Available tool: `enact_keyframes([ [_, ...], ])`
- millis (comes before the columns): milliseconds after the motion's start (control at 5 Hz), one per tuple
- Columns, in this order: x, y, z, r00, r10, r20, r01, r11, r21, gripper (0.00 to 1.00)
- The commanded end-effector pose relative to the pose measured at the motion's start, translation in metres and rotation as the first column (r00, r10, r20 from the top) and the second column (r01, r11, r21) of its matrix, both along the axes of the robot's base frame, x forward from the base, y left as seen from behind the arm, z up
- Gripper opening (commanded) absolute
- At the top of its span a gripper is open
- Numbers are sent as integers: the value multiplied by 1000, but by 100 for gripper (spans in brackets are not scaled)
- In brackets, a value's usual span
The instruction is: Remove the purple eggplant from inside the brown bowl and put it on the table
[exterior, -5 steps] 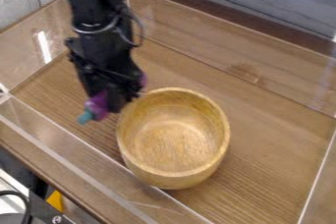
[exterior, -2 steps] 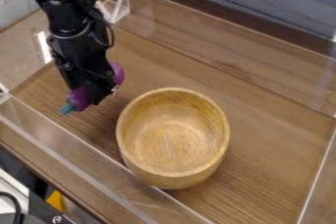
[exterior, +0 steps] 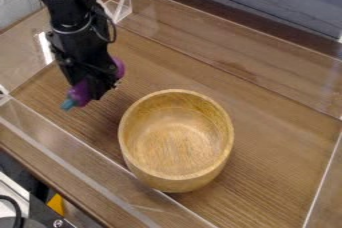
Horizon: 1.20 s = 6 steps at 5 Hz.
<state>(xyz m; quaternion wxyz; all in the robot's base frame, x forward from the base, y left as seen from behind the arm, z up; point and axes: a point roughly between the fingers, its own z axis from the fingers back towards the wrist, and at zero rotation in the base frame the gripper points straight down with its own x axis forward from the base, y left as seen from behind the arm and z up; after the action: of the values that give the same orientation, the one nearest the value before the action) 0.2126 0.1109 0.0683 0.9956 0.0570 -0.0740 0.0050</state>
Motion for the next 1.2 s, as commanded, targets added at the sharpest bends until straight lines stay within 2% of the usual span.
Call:
enact_keyframes([
  [0,13,7,2,999,-9,46,7,999,36,0],
  [200,5,0,9,998,-39,39,38,999,30,100],
  [600,-11,-13,22,994,-104,26,104,994,21,100],
  [1000,-23,-33,17,1000,-9,19,9,1000,6,100],
])
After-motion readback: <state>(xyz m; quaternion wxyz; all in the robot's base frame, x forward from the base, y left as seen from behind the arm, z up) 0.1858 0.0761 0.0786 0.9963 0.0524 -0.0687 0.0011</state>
